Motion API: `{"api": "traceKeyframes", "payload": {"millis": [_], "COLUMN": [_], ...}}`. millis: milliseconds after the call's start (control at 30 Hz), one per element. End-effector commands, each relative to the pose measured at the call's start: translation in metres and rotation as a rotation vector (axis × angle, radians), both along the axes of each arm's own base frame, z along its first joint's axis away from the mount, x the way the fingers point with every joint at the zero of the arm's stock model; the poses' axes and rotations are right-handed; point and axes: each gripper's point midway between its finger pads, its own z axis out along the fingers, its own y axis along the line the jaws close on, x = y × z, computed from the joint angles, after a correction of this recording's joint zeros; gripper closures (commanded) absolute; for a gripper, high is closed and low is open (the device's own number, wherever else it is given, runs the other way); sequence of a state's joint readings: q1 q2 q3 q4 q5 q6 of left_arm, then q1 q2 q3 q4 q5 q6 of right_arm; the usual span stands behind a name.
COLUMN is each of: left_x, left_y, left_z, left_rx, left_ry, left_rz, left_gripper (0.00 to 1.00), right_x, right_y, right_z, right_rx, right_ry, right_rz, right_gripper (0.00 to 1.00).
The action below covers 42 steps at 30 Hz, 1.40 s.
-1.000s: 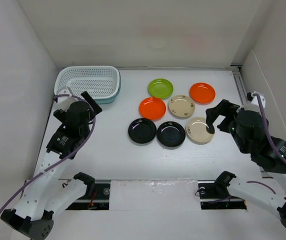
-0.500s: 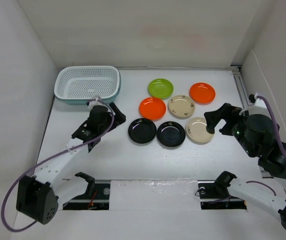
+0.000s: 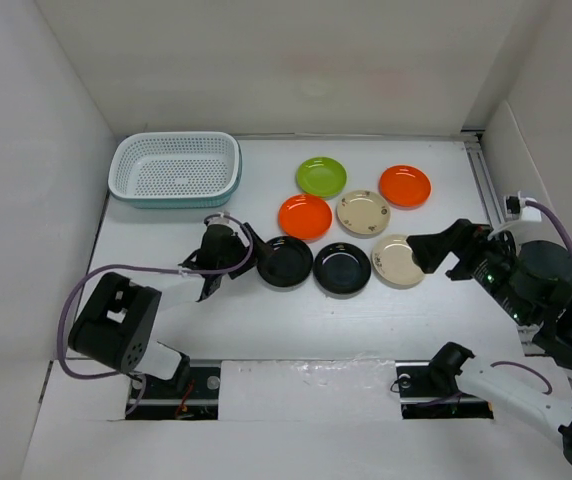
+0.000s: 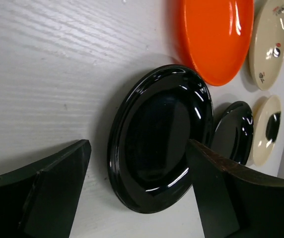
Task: Place the plates into the plastic bin on the countertop
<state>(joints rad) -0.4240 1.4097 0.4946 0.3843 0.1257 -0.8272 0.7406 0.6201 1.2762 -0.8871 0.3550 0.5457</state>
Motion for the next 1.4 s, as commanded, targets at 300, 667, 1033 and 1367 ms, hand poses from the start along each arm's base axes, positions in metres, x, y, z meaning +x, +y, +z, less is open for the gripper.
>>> {"api": "traceKeyframes", "payload": {"millis": [300, 667, 1033, 1367], "left_x": [-0.036, -0.003, 0.086, 0.212], "left_y": [0.022, 0.042, 0.075, 0.191], "left_z": [-0.066, 0.037, 0.209, 0.232], "left_rx": [0.090, 0.189, 0.209, 0.123], "left_ry": [0.178, 0.007, -0.230, -0.230], "left_rz": [0.039, 0.165, 0.336, 0.541], "left_gripper": [0.81, 1.00, 1.00, 1.00], "right_x": [-0.001, 0.000, 0.008, 0.007], "right_y": [0.007, 0.010, 0.029, 0.041], "right_z": [0.021, 0.025, 0.020, 0.012], "right_rx": [0.049, 0.065, 0.077, 0.096], "right_ry": [-0.064, -0.079, -0.080, -0.077], "right_rz": [0.040, 0.049, 0.097, 0.145], "right_gripper": [0.00, 0.00, 0.00, 0.00]}}
